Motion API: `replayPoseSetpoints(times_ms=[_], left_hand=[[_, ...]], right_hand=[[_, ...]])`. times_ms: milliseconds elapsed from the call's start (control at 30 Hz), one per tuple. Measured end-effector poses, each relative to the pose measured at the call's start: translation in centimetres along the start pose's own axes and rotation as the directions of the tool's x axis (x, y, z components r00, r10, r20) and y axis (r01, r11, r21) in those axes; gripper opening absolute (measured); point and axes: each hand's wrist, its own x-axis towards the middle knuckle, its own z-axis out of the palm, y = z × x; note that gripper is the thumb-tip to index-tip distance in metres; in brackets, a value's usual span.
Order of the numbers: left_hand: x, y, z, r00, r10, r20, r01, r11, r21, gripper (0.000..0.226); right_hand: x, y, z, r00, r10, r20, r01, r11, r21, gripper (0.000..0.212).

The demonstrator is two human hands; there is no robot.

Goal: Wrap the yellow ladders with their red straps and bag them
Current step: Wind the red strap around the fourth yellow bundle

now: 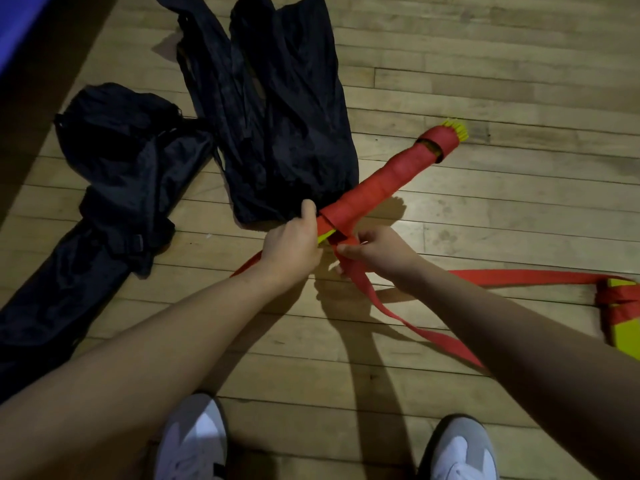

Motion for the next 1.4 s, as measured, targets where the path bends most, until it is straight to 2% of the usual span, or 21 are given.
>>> replayPoseSetpoints(times_ms=[100, 167, 333, 433, 533, 633, 700, 767, 867, 933, 1033, 1133, 1200, 1300, 1400], left_hand=[[-0.2, -0.2, 0.3, 0.996, 0.009, 0.083, -0.005, 0.999, -0.048, 0.056], [-0.5, -0.3, 0.5, 0.987, 0.039, 0.154, -0.032, 0.998, -0.045, 0.061], [-1.7, -0.5, 1.0, 0.968, 0.107, 0.227, -0.110, 0.994, 0.001, 0.061], [-2.0, -0.8, 0.8, 0.976, 0.118, 0.181, -0.125, 0.992, 0.025, 0.061], [-1.9, -1.5, 0.5, 0.979, 0.042, 0.201, -0.037, 0.999, -0.028, 0.056], [-2.2, -2.2, 0.5, 0.962, -0.005, 0.271, 0.011, 1.000, -0.022, 0.053], [-2.7, -2.7, 0.7, 0.966, 0.003, 0.260, -0.005, 1.000, 0.004, 0.054], [-3.1, -3.1, 0.9, 0.974, 0.012, 0.227, -0.018, 1.000, 0.024, 0.053], [-3.5, -3.2, 0.8, 0.982, 0.009, 0.191, -0.015, 0.999, 0.029, 0.050], [-3.6, -3.4, 0.7, 0.986, -0.008, 0.166, 0.007, 1.000, 0.007, 0.047], [-3.7, -3.7, 0.7, 0.991, -0.040, 0.127, 0.039, 0.999, 0.006, 0.052], [-3.8, -3.5, 1.0, 0.990, -0.040, 0.136, 0.029, 0.996, 0.084, 0.059], [-4.0, -3.4, 1.4, 0.986, -0.066, 0.150, 0.051, 0.994, 0.100, 0.060], [-4.4, -3.4, 1.8, 0.987, -0.071, 0.144, 0.056, 0.992, 0.110, 0.057], [-4.4, -3.6, 1.9, 0.991, -0.012, 0.132, -0.014, 0.980, 0.199, 0.055]], right_hand=[[0.3, 0.4, -0.3, 0.999, 0.027, 0.029, -0.027, 1.000, 0.007, 0.014], [0.2, 0.8, -0.2, 0.999, 0.032, 0.019, -0.032, 0.999, 0.039, 0.009], [-0.3, 2.0, 0.4, 0.993, 0.075, -0.091, -0.060, 0.986, 0.154, 0.011], [-0.5, 1.8, -0.1, 0.993, 0.116, 0.021, -0.118, 0.974, 0.192, 0.006], [-0.9, 1.5, -0.7, 0.962, 0.195, 0.192, -0.215, 0.972, 0.092, 0.007], [-0.8, 1.7, -0.3, 0.953, 0.225, 0.203, -0.228, 0.974, -0.009, 0.006], [-0.8, 1.9, 0.5, 0.951, 0.231, 0.207, -0.221, 0.973, -0.072, 0.006], [-0.6, 2.2, 1.1, 0.928, 0.264, 0.263, -0.259, 0.964, -0.055, 0.015], [-0.9, 2.0, 1.4, 0.899, 0.281, 0.336, -0.287, 0.957, -0.032, 0.010], [-1.0, 1.8, 1.2, 0.929, 0.244, 0.278, -0.241, 0.969, -0.044, 0.008], [-1.2, 2.2, 1.7, 0.985, 0.148, 0.084, -0.143, 0.988, -0.056, 0.017], [-1.2, 2.7, 2.7, 0.990, 0.137, -0.041, -0.135, 0.989, 0.058, 0.011], [-1.2, 2.6, 3.0, 0.975, 0.219, -0.048, -0.215, 0.974, 0.072, 0.009], [-1.1, 1.7, 3.0, 0.959, 0.283, -0.019, -0.284, 0.956, -0.073, 0.009], [-1.1, 1.0, 3.5, 0.971, 0.239, 0.032, -0.239, 0.970, 0.032, 0.021]])
